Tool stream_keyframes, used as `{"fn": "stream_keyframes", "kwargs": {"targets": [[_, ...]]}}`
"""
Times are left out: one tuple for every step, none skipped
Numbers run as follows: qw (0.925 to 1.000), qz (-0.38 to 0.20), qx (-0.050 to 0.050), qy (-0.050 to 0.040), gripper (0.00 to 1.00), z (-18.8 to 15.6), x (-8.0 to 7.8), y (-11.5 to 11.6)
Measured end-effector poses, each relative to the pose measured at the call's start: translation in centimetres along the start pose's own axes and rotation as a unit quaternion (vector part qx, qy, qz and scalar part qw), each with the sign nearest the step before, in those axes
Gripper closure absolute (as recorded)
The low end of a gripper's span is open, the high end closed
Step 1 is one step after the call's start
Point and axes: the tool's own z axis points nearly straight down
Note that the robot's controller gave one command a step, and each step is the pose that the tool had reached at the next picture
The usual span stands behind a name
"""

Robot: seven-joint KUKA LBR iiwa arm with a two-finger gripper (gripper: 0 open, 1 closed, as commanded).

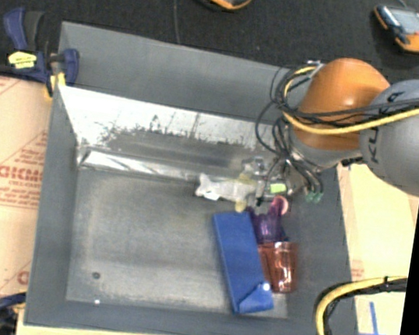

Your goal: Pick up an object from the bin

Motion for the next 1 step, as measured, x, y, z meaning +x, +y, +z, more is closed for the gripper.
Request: {"fn": "stream_keyframes", "kwargs": {"targets": [[0.9997,0.024,-0.001,-0.0007,1.0,-6.88,0.06,0.61]]}}
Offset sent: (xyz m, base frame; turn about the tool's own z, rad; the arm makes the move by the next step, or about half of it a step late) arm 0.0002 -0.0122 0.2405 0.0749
